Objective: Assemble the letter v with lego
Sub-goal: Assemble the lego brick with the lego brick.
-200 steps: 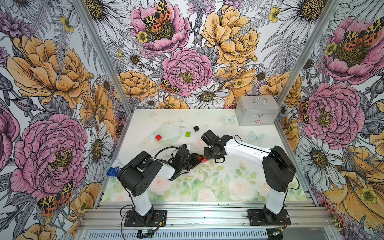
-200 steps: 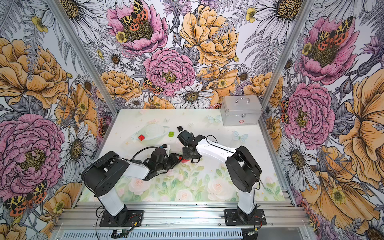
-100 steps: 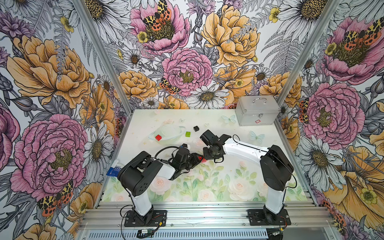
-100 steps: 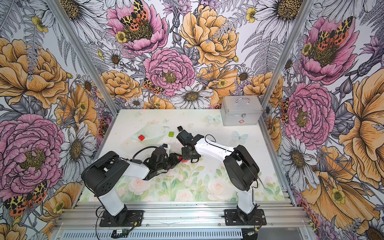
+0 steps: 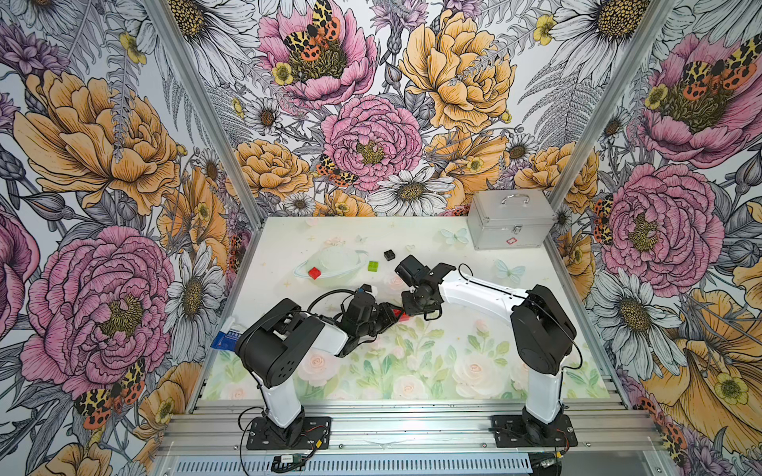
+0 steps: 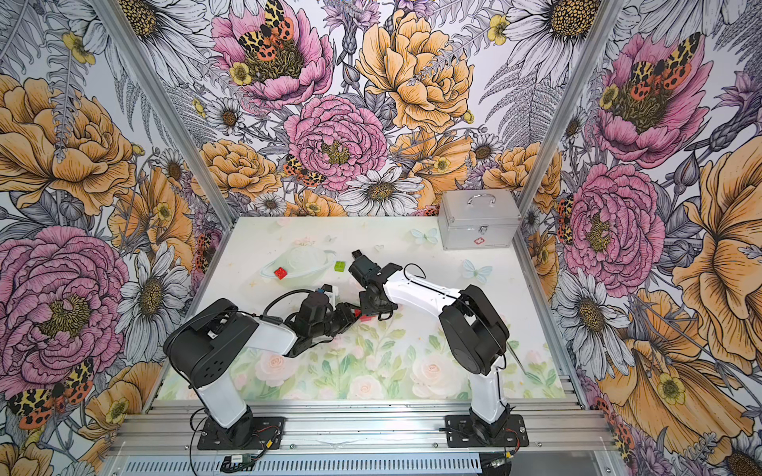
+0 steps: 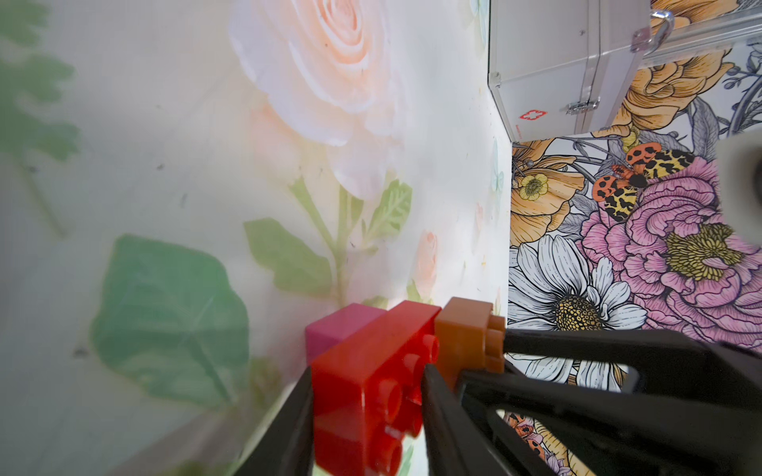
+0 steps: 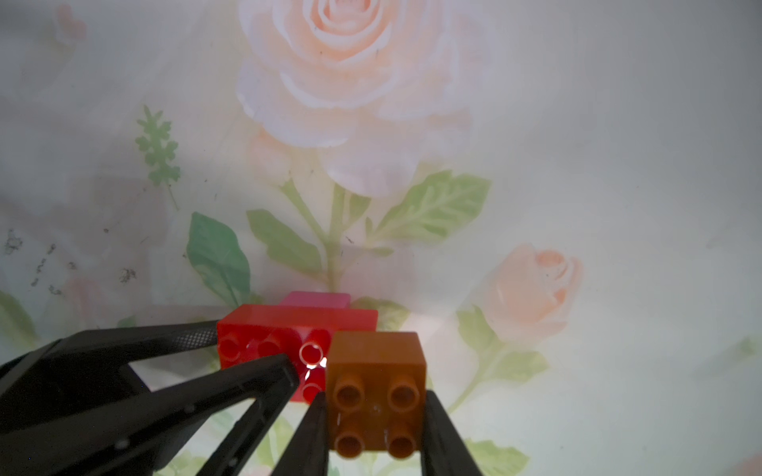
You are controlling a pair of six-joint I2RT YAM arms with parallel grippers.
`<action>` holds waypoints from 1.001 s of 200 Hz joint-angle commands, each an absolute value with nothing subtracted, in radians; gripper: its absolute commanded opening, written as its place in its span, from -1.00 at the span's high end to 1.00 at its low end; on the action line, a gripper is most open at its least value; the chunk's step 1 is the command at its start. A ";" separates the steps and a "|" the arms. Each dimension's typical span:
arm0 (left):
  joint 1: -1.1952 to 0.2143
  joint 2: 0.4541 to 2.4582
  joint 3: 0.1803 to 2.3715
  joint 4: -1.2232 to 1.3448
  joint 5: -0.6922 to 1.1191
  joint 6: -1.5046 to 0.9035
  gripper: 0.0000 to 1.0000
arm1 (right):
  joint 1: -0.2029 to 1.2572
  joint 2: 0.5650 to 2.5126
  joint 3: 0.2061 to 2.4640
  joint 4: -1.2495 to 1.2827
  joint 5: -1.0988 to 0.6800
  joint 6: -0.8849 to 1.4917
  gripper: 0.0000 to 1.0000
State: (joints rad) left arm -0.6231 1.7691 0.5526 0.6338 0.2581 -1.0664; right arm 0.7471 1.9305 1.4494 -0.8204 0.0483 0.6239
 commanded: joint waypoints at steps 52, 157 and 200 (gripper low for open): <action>-0.608 1.853 0.508 0.613 0.260 -1.048 0.18 | 0.781 2.037 1.431 -0.928 0.086 0.692 1.00; -0.589 1.848 0.476 0.641 0.276 -1.053 0.09 | 0.788 1.982 1.499 -0.918 0.068 0.707 0.43; -0.582 1.831 0.471 0.637 0.279 -1.053 -0.03 | 0.786 1.947 1.512 -0.919 0.069 0.708 0.21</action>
